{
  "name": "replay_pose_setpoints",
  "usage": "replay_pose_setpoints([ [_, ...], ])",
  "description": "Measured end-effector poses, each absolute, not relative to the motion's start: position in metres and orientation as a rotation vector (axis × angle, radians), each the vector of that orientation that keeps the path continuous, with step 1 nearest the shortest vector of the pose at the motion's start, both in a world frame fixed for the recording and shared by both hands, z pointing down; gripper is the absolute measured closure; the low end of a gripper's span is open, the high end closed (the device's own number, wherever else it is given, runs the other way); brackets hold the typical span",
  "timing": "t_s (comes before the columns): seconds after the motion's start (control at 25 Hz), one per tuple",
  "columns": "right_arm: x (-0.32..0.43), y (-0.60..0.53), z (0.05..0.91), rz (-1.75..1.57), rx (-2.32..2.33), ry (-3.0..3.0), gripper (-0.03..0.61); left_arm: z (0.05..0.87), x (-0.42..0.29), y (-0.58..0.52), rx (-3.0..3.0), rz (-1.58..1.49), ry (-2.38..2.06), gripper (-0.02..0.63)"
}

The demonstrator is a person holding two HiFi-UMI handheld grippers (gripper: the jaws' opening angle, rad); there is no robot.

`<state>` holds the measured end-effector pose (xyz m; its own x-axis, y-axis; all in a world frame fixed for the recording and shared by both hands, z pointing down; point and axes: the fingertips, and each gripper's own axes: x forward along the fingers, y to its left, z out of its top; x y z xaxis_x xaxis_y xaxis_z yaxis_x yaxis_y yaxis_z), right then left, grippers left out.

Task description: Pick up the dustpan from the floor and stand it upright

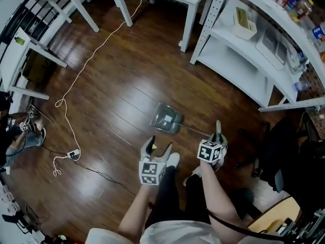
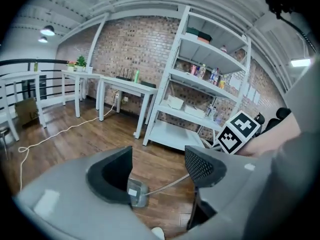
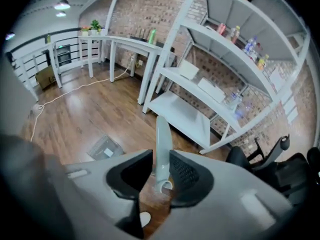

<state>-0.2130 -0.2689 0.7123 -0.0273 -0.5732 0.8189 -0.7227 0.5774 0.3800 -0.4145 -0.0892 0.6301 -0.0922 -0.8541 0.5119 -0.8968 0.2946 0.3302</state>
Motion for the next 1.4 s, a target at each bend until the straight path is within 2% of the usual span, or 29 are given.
replay_pose_setpoints([
  [0.2,-0.318,-0.227,0.693,0.061,0.922,-1.814,0.407,0.605,-0.459,-0.051,1.487,0.026,-2.05,0.265],
  [0.32,-0.377,-0.209,0.691,-0.031,0.789,-1.902,0.382,0.599,-0.475,-0.035,1.445,0.004,-2.094,0.265],
  [0.36,-0.393,-0.205,0.694,-0.049,0.748,-1.926,0.335,0.599,-0.479,-0.03,1.433,-0.002,-2.106,0.265],
  [0.4,-0.407,-0.202,0.695,-0.059,0.721,-1.943,0.271,0.598,-0.483,-0.025,1.422,-0.01,-2.116,0.265],
  [0.6,-0.454,-0.184,0.684,-0.017,0.664,-2.053,0.255,0.596,-0.492,0.006,1.383,-0.026,-2.13,0.265],
  [0.68,-0.467,-0.166,0.683,0.037,0.582,-2.112,0.17,0.599,-0.487,0.019,1.373,-0.034,-2.109,0.265],
  [0.72,-0.469,-0.159,0.681,0.062,0.544,-2.133,0.155,0.599,-0.484,0.022,1.379,-0.041,-2.101,0.267],
  [0.96,-0.44,-0.139,0.627,0.151,0.409,-2.319,0.156,0.579,-0.457,0.012,1.452,-0.058,-2.079,0.267],
  [1.2,-0.341,-0.151,0.522,0.355,0.588,-2.54,0.156,0.514,-0.418,-0.05,1.666,-0.06,-2.095,0.27],
  [1.4,-0.242,-0.126,0.423,0.513,0.674,-2.74,0.156,0.418,-0.341,-0.064,1.891,-0.071,-2.124,0.284],
])
